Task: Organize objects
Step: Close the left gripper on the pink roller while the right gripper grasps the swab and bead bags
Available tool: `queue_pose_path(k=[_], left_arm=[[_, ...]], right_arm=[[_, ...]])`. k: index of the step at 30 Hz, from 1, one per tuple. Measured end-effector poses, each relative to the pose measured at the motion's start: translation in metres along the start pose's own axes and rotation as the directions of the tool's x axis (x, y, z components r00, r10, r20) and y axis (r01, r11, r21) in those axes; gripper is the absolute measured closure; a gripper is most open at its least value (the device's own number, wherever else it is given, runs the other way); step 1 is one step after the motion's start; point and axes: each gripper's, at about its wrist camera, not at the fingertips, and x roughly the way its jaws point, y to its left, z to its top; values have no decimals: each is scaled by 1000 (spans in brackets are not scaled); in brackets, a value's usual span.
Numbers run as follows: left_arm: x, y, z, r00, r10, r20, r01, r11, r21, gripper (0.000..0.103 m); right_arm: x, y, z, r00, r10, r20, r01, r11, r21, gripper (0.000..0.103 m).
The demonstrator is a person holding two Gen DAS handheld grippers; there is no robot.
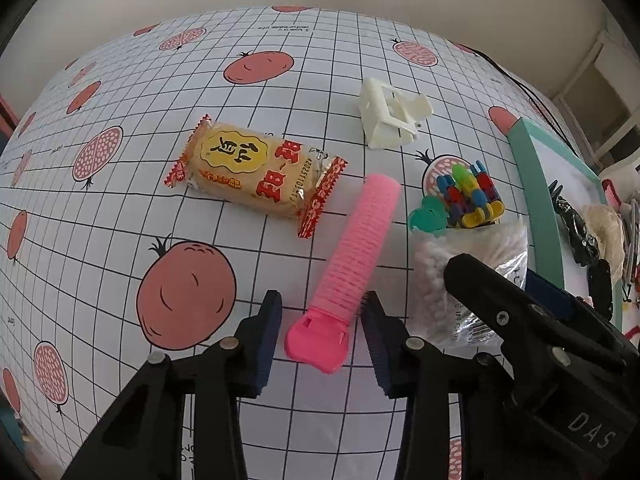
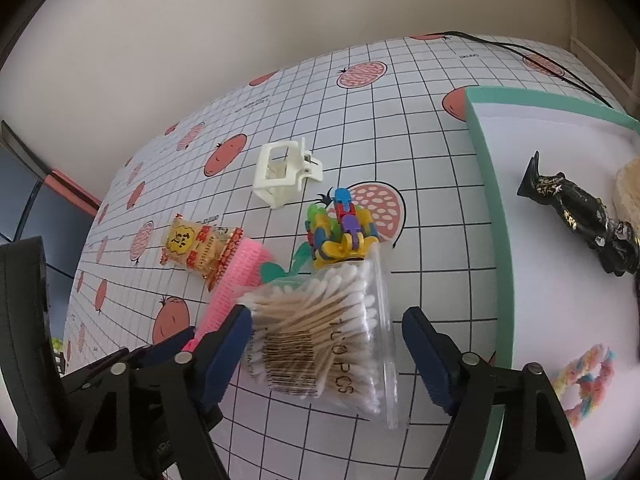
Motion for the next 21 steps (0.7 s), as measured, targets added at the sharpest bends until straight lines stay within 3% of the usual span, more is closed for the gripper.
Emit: queue_pose_path(k=[13, 21], left_arm=[[-3, 2, 1, 1000, -5, 0, 5, 1000, -3, 60], [-3, 2, 1, 1000, 7, -1, -7, 1000, 13, 60]], right_arm=[[-11, 13, 3, 999, 7, 36, -5, 998, -69, 23], [-6, 13, 2, 1000, 16, 2, -16, 998, -60, 25]])
